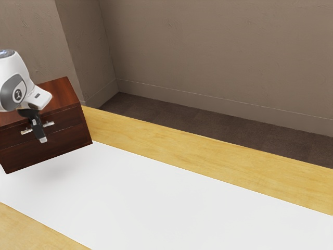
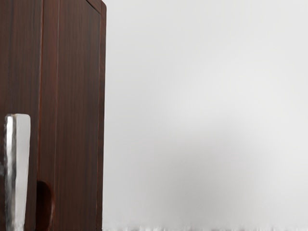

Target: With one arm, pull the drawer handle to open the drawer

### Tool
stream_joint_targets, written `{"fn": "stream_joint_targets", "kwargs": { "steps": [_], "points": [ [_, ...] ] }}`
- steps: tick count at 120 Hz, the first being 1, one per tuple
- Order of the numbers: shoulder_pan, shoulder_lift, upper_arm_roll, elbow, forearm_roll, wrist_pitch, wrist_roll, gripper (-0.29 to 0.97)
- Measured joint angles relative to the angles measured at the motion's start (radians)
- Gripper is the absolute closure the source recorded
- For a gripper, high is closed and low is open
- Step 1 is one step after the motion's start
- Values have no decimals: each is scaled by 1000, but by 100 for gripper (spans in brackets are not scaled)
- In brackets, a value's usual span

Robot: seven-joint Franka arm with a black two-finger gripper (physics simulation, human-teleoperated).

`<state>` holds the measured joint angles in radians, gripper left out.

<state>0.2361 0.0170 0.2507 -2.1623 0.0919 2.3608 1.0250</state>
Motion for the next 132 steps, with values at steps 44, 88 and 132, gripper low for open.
{"fn": "stream_joint_targets", "kwargs": {
  "steps": [44, 88, 132],
  "points": [
    [-7, 22, 1, -27, 61, 107, 2, 0],
    [-23, 26, 4, -50, 57, 136, 2, 0],
    [-35, -58, 3, -146, 53, 135, -17, 1]
  ]
}}
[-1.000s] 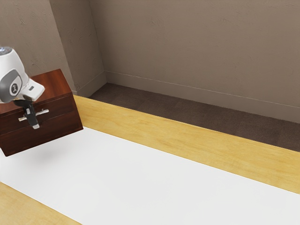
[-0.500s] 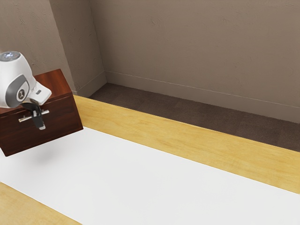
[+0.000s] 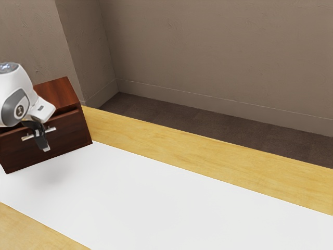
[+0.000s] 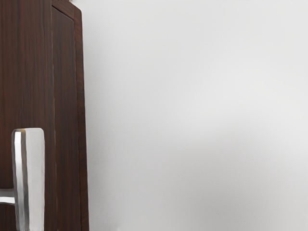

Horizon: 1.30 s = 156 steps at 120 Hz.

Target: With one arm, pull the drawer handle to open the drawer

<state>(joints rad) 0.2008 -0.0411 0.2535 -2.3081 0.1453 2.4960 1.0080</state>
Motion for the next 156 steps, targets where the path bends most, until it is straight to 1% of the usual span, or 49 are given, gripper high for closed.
{"fn": "stream_joint_targets", "kwargs": {
  "steps": [18, 58, 73, 114, 125, 138, 150, 156],
  "points": [
    [-1, -40, -1, -52, 0, 10, -12, 0],
    [-1, -122, -14, -139, 0, 35, -44, 2],
    [2, -155, -31, -175, -1, 38, -57, 1],
    [12, -249, -84, -269, -3, 51, -92, 1],
    [23, -275, -115, -292, -4, 52, -102, 2],
    [46, -317, -155, -325, -10, 52, -115, 10],
    [78, -384, -235, -328, 1, 51, -126, 6],
    [82, -402, -264, -301, 7, 48, -130, 5]
  ]
}}
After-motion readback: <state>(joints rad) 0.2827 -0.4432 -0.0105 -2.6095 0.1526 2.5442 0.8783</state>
